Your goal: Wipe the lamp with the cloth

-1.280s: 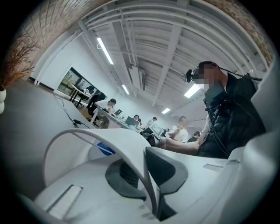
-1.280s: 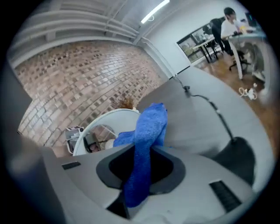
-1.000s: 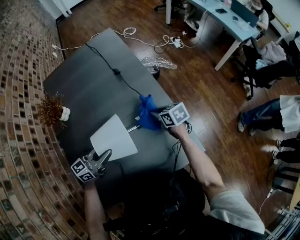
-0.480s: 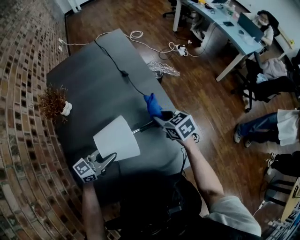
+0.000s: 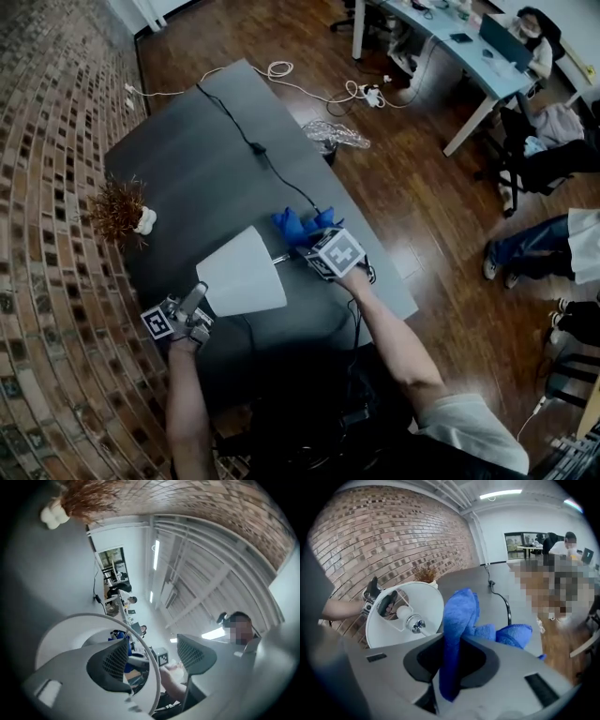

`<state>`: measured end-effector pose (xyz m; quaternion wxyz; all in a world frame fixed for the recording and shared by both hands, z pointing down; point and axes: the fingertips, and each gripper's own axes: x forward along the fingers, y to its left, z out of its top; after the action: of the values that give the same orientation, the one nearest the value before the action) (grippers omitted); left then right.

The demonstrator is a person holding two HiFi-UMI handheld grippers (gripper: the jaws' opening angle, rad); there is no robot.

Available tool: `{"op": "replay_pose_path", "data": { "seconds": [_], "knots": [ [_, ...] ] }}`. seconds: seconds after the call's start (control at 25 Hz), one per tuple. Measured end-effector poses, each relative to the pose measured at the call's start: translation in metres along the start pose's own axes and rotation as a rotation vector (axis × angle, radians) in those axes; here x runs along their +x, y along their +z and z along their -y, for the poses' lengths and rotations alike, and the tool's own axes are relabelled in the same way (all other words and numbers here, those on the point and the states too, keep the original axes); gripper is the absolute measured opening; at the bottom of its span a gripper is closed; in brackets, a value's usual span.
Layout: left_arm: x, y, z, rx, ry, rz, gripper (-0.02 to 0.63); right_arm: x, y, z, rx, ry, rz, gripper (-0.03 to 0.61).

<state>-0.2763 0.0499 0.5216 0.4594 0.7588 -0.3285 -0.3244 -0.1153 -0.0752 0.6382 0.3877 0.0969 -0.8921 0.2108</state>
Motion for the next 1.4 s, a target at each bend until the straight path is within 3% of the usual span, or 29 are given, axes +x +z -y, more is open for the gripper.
{"op": "replay_pose_path", "data": {
  "seconds": [0.12, 0.24, 0.28, 0.4, 0.6, 0.64, 0.72, 0.88, 1.04, 1.12, 1.24, 1.4],
  "knots": [
    [0.017, 0.004, -0.007, -0.1, -0.009, -0.067, 0.261, -0.001, 0.0, 0.001, -0.004, 0.002, 0.012, 0.077],
    [0.03, 0.002, -0.022, -0.101, 0.1, -0.144, 0.061, -0.001, 0.0, 0.001, -0.005, 0.008, 0.03, 0.077],
    [0.033, 0.004, -0.024, -0.069, 0.131, -0.156, 0.046, -0.001, -0.001, 0.002, -0.001, 0.009, 0.032, 0.077],
    [0.039, 0.002, -0.014, 0.15, 0.151, -0.206, 0.037, -0.004, -0.001, 0.003, 0.038, 0.03, 0.05, 0.077],
    [0.046, -0.027, 0.026, 0.755, 0.057, -0.316, 0.031, -0.021, 0.023, 0.015, 0.118, 0.095, 0.225, 0.077],
    [0.045, -0.036, 0.028, 0.838, 0.05, -0.336, 0.029, -0.029, 0.032, 0.018, 0.153, 0.113, 0.277, 0.077],
    [0.038, -0.049, 0.024, 0.912, 0.061, -0.354, 0.029, -0.043, 0.043, 0.022, 0.22, 0.132, 0.346, 0.077],
    [0.018, -0.064, 0.011, 0.922, 0.094, -0.394, 0.023, -0.044, 0.036, 0.006, 0.296, 0.204, 0.339, 0.077],
    [0.006, -0.082, 0.001, 0.908, 0.107, -0.459, 0.025, -0.012, 0.052, -0.046, 0.303, 0.406, 0.314, 0.077],
    [0.001, -0.087, -0.002, 0.874, 0.129, -0.448, 0.028, 0.011, 0.063, -0.072, 0.281, 0.472, 0.281, 0.077],
    [0.0, -0.088, -0.002, 0.83, 0.143, -0.419, 0.028, 0.04, 0.061, -0.08, 0.238, 0.445, 0.217, 0.077],
    [0.003, -0.09, -0.002, 0.791, 0.138, -0.42, 0.025, 0.033, 0.043, -0.025, 0.221, 0.259, 0.157, 0.077]
  ]
}}
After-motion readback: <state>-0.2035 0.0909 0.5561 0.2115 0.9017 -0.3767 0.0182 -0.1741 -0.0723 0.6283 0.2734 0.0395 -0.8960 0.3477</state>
